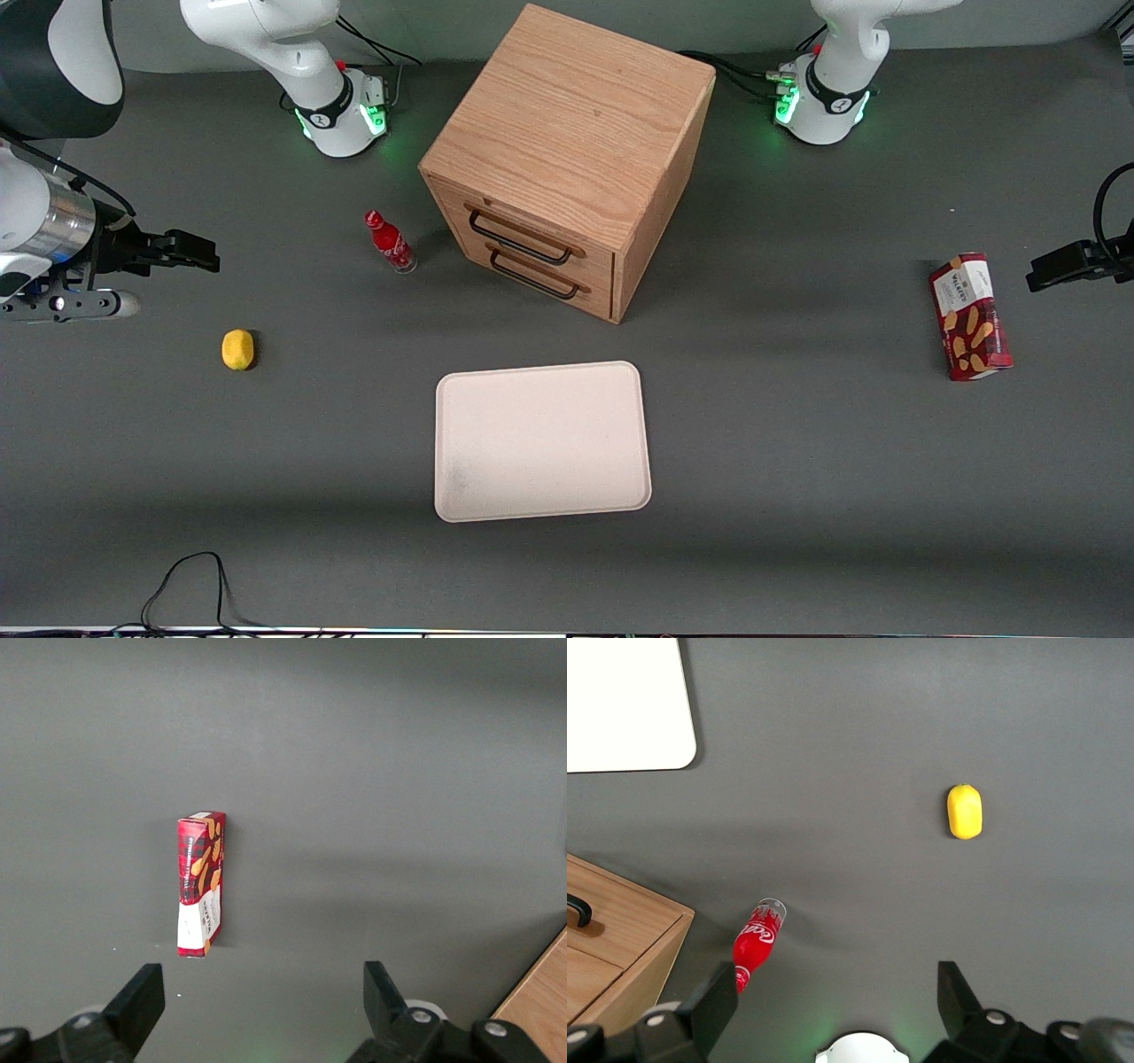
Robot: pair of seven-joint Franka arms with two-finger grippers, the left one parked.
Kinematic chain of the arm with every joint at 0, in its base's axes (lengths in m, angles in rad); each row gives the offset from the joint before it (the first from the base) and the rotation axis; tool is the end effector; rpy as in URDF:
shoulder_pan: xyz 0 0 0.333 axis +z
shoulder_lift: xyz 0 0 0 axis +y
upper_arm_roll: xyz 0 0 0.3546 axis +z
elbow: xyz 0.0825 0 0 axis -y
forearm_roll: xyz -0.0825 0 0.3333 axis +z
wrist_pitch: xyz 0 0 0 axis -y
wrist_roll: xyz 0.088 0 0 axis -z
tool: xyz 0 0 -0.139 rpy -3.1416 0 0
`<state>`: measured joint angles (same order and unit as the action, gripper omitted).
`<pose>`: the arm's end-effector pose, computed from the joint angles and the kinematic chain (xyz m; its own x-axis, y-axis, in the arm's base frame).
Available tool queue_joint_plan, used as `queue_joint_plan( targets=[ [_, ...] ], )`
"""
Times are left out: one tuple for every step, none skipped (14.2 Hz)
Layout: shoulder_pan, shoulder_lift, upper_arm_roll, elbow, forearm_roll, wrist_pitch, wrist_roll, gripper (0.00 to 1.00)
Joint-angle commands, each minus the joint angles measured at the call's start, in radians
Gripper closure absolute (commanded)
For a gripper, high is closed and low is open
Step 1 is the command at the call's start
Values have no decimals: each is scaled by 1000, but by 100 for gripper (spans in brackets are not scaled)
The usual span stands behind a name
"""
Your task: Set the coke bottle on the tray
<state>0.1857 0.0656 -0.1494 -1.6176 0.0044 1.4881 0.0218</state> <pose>0.5048 0.0215 0.5730 0.9811 0.0126 -0.1930 0.0147 -0.9998 0.0096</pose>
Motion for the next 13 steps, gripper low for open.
queue_joint_plan(
  targets=[
    [5, 8, -16, 19, 19, -26, -20, 0],
    [6, 8, -16, 21, 19, -28, -17, 0],
    [6, 8, -16, 21, 19, -32, -16, 0],
    [8, 6, -16, 21, 19, -32, -13, 0],
    [12, 5, -16, 19, 17, -32, -7, 0],
    [18, 5, -15, 19, 19, -32, -5, 0],
    [20, 3, -13, 21, 19, -32, -2, 0],
    [21, 0, -10, 22, 19, -35, 1, 0],
    [21, -1, -7, 27, 19, -55, 21, 0],
    [26, -6, -6, 27, 20, -66, 41, 0],
    [46, -15, -6, 25, 20, -71, 50, 0],
    [67, -24, -6, 25, 19, -84, 61, 0],
    [83, -33, -6, 22, 19, -98, 78, 0]
  ],
)
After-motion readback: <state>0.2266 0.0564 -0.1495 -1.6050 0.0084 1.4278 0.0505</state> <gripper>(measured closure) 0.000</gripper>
